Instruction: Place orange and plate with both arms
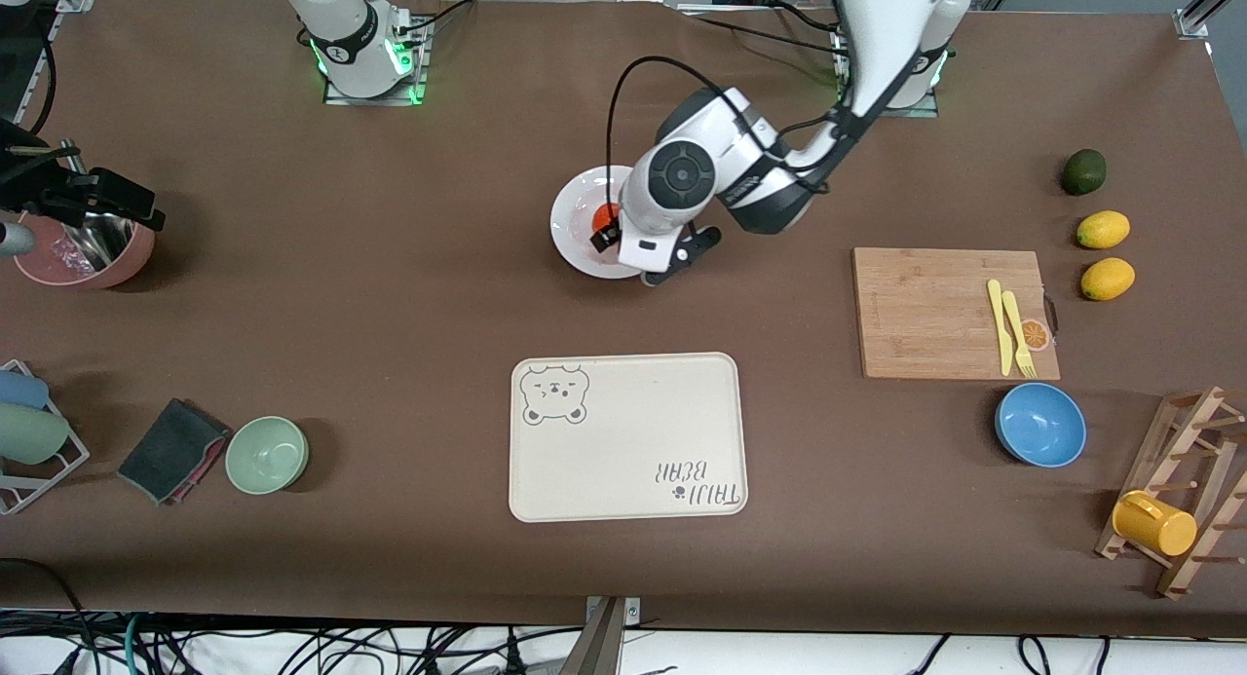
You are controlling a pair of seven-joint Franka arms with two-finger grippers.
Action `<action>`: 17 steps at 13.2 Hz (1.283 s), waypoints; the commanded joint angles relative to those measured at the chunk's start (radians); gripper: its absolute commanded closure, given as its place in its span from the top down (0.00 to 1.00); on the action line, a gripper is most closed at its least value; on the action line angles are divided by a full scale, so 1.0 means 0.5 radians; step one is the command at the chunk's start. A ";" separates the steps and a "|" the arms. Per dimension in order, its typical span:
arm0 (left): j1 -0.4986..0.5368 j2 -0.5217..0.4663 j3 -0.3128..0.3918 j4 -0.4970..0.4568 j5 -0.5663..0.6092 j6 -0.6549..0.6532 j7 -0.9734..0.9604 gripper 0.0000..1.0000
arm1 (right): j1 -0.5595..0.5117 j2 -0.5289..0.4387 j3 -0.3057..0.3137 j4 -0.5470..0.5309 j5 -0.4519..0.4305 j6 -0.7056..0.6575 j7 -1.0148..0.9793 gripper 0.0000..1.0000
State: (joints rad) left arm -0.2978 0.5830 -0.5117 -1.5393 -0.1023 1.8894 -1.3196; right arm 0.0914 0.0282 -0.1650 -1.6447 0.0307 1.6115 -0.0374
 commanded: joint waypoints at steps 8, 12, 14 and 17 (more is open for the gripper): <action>0.944 0.018 -0.004 0.155 0.265 -0.597 1.172 1.00 | -0.002 -0.007 0.002 0.034 0.006 -0.045 -0.020 1.00; 1.199 0.034 0.005 0.155 0.744 -0.597 1.644 1.00 | -0.005 -0.007 0.002 0.034 0.006 -0.045 -0.023 1.00; 1.292 0.031 0.008 0.158 0.723 -0.597 1.835 1.00 | -0.002 -0.007 0.002 0.034 0.006 -0.042 -0.020 1.00; 1.411 0.021 -0.004 0.342 0.625 -0.603 1.896 1.00 | 0.001 -0.007 0.005 0.034 0.006 -0.045 -0.026 1.00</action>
State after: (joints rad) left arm 0.3819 0.5916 -0.4984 -1.4379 0.2335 1.6118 -0.4184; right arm 0.0919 0.0281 -0.1650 -1.6440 0.0307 1.6098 -0.0378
